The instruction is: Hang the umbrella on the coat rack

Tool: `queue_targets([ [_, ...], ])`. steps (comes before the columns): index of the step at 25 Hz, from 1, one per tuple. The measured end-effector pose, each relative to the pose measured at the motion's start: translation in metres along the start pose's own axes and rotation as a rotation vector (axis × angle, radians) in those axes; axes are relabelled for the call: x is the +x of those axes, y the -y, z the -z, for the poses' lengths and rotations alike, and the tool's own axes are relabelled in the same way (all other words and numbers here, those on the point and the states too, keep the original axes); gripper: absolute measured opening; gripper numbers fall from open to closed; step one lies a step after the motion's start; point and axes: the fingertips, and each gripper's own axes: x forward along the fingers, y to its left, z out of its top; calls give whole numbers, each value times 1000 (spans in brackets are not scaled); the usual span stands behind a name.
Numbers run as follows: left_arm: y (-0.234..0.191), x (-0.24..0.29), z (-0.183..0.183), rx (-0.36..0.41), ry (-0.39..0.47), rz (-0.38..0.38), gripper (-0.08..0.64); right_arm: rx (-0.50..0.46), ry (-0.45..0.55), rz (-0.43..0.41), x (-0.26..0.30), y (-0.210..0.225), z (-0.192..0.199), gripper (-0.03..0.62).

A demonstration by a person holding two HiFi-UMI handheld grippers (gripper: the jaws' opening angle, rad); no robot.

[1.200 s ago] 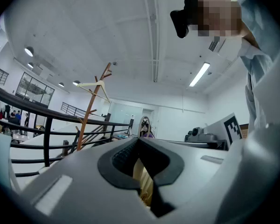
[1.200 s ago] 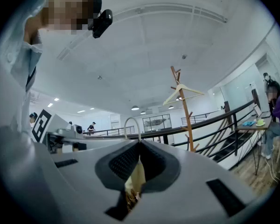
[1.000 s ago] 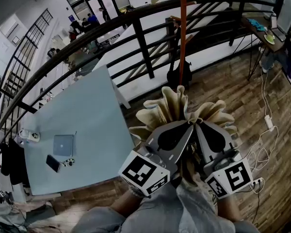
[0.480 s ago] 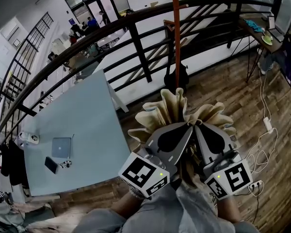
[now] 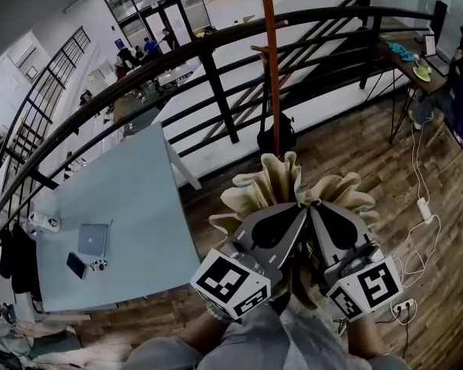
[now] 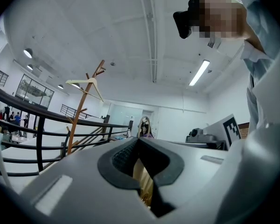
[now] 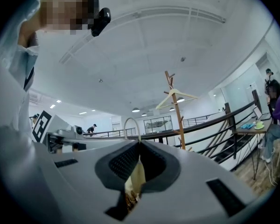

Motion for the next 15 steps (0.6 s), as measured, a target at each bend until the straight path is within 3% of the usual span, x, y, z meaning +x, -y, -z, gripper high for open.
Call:
queue_targets([
  [15, -11, 53, 9, 0, -11, 43, 9, -5, 5, 53, 10, 55, 4, 3],
])
